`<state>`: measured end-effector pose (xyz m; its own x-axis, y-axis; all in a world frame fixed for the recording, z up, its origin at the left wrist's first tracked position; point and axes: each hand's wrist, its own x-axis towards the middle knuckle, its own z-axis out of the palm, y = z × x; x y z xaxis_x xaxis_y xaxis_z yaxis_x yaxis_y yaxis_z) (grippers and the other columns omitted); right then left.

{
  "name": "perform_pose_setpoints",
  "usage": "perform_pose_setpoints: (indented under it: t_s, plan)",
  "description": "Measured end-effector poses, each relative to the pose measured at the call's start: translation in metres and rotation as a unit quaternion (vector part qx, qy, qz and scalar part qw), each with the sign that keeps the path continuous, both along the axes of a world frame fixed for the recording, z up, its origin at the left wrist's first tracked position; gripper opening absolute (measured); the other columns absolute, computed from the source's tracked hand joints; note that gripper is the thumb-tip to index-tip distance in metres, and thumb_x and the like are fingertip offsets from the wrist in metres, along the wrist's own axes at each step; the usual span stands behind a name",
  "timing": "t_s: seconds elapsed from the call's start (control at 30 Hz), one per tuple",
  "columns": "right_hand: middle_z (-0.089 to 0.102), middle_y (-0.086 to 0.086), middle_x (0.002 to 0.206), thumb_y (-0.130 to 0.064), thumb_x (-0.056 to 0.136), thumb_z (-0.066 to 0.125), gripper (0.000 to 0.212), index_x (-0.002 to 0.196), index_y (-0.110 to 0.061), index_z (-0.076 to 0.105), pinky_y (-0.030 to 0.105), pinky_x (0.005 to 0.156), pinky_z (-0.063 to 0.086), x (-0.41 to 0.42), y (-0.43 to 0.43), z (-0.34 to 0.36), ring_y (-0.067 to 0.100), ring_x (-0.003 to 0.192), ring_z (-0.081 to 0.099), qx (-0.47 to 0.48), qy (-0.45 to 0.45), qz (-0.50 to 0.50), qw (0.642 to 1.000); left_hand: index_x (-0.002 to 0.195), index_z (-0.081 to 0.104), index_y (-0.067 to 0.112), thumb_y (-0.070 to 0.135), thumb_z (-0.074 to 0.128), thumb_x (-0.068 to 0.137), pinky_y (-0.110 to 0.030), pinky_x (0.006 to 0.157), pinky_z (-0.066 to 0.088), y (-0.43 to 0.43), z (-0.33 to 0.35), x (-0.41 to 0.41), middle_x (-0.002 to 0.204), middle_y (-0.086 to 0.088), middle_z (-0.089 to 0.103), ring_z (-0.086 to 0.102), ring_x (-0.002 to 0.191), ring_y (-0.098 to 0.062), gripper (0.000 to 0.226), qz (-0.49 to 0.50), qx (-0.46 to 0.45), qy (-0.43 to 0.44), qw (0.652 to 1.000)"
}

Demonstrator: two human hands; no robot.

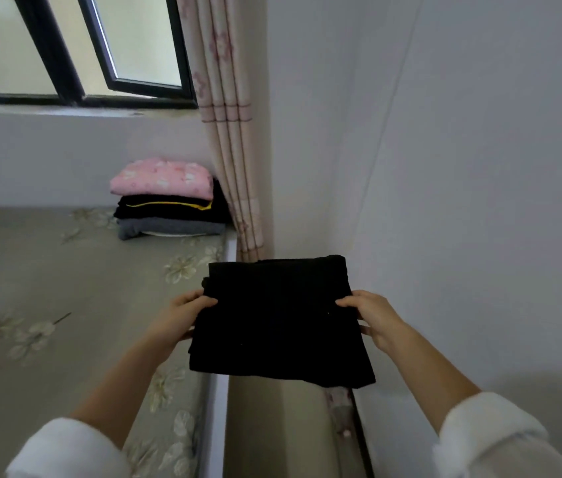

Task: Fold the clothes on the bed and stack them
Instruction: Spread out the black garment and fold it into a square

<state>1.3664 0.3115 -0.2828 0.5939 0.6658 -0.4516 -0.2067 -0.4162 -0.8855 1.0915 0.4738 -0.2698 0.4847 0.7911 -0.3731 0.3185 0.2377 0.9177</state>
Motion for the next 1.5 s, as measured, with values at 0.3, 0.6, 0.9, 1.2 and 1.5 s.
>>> perform_pose_setpoints:
  t_s: [0.3,0.6,0.9,1.2,1.5]
  plan:
    - [0.072,0.003,0.099,-0.019,0.081,0.068,0.025,0.106,-0.017,0.068,0.028,0.066,0.048,0.104,0.203,-0.018,0.019,0.092,0.066,-0.007,0.011,0.09,0.996,0.105,0.064,0.015,0.017,0.051,0.095,-0.029,0.065,0.042,0.164,0.004,0.079,0.081,-0.004,0.06,0.058,0.076,-0.018,0.016,0.07,-0.013,0.002,0.997]
    - [0.071,0.01,0.094,-0.014,0.082,0.067,0.017,0.098,-0.011,0.069,0.028,0.064,0.051,0.157,0.414,0.001,0.025,0.085,0.067,0.007,-0.008,0.136,0.991,0.1,0.066,0.015,0.017,0.053,0.094,-0.026,0.059,0.044,0.326,0.012,0.13,0.081,-0.005,0.062,0.059,0.073,-0.019,0.014,0.183,0.0,0.018,0.983]
    - [0.07,0.006,0.099,-0.016,0.085,0.067,0.015,0.1,-0.015,0.065,0.029,0.066,0.05,0.149,0.612,-0.016,0.021,0.09,0.066,0.018,0.025,0.196,0.98,0.102,0.068,0.017,0.017,0.053,0.095,-0.042,0.088,0.051,0.51,0.012,0.115,0.102,-0.011,0.071,0.067,0.095,-0.03,0.017,0.224,0.047,0.038,0.973]
    - [0.069,-0.004,0.087,-0.016,0.083,0.072,0.011,0.086,-0.021,0.063,0.015,0.052,0.049,0.113,0.789,-0.036,0.006,0.07,0.068,-0.004,0.027,0.225,0.974,0.1,0.069,0.02,0.016,0.056,0.092,-0.027,0.064,0.052,0.71,-0.001,0.08,0.089,0.0,0.072,0.068,0.077,-0.016,0.016,0.271,0.05,0.085,0.958]
    - [0.073,0.003,0.09,-0.01,0.083,0.07,0.01,0.092,-0.015,0.069,0.023,0.06,0.051,0.109,0.903,-0.056,0.018,0.082,0.07,-0.025,0.048,0.187,0.981,0.096,0.068,0.013,0.014,0.06,0.091,-0.019,0.053,0.052,0.836,-0.024,0.079,0.079,-0.001,0.07,0.068,0.062,-0.008,0.009,0.275,0.079,0.102,0.953]
